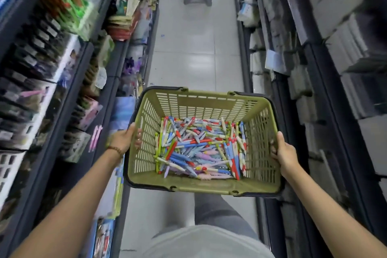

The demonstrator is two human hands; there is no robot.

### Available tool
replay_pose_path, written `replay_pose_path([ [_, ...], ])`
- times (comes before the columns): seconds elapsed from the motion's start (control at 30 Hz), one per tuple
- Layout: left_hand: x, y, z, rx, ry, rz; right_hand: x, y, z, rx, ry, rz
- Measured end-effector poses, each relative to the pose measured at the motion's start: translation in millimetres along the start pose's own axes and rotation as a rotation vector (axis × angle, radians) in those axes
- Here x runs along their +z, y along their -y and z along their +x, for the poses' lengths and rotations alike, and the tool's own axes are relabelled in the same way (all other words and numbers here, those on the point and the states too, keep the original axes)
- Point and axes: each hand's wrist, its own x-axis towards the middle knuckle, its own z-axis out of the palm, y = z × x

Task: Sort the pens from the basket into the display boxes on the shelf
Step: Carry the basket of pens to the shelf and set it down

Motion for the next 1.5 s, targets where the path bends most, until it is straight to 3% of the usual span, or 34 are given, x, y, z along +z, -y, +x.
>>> replay_pose_path([
  [0.37, 51.2, -211.6, 208.1, 0.008, -0.050, -0.077, 112.5, 251.4, 208.9, -0.093, 0.088, -0.009],
  [0.9, 153.8, -542.2, 549.3, 0.054, 0.019, 0.053, 264.3, 532.8, 508.1, -0.027, -0.047, -0.011],
  [1.5, 237.8, -825.5, 901.3, -0.022, -0.229, -0.027, 482.8, 902.2, 886.7, -0.122, 0.129, -0.160],
])
